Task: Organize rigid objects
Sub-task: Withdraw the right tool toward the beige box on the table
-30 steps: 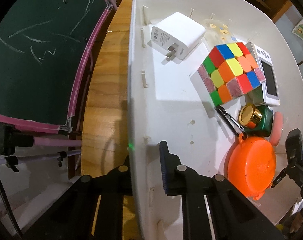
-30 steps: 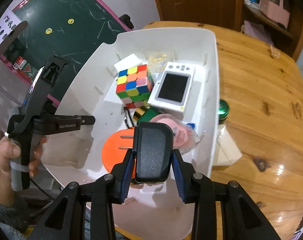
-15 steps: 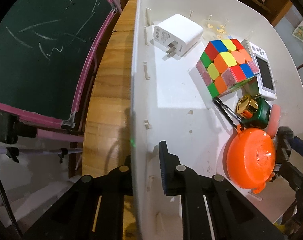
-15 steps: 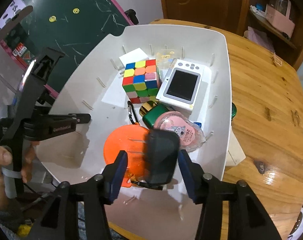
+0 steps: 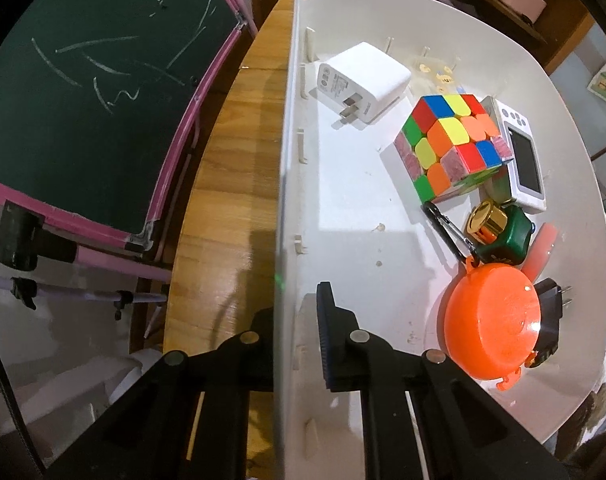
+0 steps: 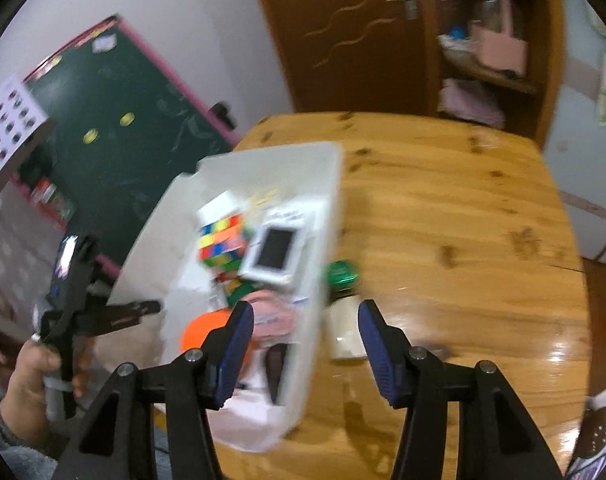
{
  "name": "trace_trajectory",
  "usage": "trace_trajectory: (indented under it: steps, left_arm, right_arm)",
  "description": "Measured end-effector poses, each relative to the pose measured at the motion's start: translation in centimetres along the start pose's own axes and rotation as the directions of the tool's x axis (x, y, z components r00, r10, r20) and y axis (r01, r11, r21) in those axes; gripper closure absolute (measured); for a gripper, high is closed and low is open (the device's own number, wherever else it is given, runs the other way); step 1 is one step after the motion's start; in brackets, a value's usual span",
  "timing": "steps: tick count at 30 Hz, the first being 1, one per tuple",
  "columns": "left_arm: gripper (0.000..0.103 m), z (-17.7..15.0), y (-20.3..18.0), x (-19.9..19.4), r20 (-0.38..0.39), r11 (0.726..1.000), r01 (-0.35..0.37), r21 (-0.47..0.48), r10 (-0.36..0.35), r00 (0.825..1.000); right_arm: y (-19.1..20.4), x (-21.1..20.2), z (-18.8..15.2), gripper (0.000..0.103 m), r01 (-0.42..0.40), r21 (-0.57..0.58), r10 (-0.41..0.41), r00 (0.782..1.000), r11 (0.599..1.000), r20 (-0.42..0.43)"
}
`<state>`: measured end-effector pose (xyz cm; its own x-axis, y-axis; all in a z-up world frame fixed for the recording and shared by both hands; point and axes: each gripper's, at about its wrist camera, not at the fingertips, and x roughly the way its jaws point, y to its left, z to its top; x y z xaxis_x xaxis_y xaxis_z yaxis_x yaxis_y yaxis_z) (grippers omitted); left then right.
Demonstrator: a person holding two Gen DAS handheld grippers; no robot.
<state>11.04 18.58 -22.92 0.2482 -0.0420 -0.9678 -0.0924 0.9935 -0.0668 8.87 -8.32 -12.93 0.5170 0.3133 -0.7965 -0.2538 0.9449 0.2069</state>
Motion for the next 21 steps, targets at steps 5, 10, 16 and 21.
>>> trace_trajectory:
  steps: [5,10,16,21]
  left_arm:
    - [0.090,-0.1,0.1,-0.1,0.003,1.000,-0.002,-0.012,0.002,1.000]
    - [0.090,0.0,0.5,-0.1,0.004,1.000,0.010,-0.028,-0.010,1.000]
    - [0.090,0.1,1.6,0.3,0.001,0.998,0.057,-0.037,-0.057,0.998]
    - [0.090,0.4,2.9,0.8,-0.006,0.991,0.115,-0.070,-0.116,0.993]
  right_arm:
    - [-4.2,0.9,-0.7,0.048,0.091,0.003,-0.091,0.996,0.996,-0.021]
    - [-6.4,3.4,-2.1,0.048,0.067,-0.003,-0.067,0.992,0.998,-0.107]
    - [-5.2,5.8,-3.6,0.048,-0.053,-0.084,0.038,0.985,0.995,-0.168]
    - [-3.5,7.0,-4.4,0.048,-0.074,-0.231,0.034,0.984,0.970,-0.173]
